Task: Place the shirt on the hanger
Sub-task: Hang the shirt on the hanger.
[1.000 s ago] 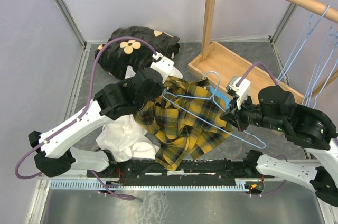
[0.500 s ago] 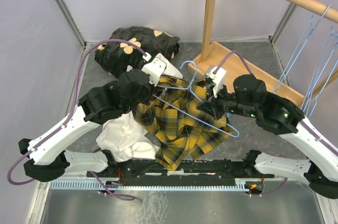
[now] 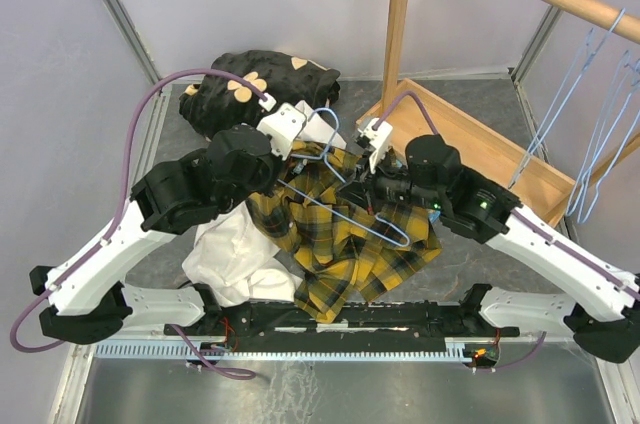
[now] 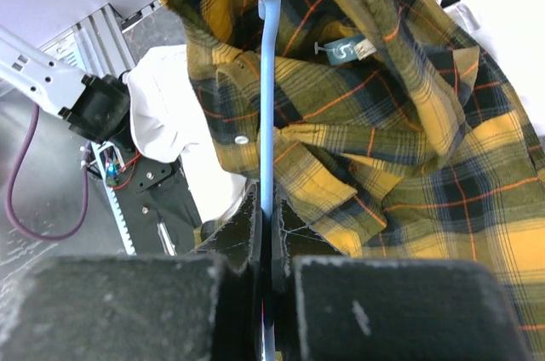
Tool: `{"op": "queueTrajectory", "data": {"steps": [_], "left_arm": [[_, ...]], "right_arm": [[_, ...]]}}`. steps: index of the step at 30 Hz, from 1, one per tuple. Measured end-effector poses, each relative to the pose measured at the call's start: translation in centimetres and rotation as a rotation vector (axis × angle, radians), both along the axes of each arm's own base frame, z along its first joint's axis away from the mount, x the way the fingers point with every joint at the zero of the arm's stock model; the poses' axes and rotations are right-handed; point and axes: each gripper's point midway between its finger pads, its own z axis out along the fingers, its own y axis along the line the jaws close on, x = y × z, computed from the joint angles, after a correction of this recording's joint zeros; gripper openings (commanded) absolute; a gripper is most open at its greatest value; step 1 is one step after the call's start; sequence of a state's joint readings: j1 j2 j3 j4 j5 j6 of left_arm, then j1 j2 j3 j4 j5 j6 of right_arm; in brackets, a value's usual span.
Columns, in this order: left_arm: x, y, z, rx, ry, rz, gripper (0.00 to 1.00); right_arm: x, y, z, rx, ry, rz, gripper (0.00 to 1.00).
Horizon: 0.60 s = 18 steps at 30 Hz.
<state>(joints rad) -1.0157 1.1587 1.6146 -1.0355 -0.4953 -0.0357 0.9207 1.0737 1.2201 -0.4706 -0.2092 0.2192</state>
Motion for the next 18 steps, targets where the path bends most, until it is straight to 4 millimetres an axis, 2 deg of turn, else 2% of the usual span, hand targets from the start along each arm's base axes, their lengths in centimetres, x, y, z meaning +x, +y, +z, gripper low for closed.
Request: {"op": "queueTrajectory", "data": {"steps": [4,12,18], "left_arm": [[-0.3,0.0,0.5,-0.004,0.005,-0.016,0.03],[-1.0,-1.7,0.4,-0.024,0.046,-0.090,0.03],[-1.8,-3.4,0.0,-0.025,0.072,-0.149,0.03]], "right_arm": [[0.9,1.1,-0.7,-0.006,-0.001,-0.001,0.00],[2.3,2.2,-1.2,0.023,-0.005,-0.039,0.00],[2.8,3.4,-3.0,0.068,0.027,-0.047,0.00]]}}
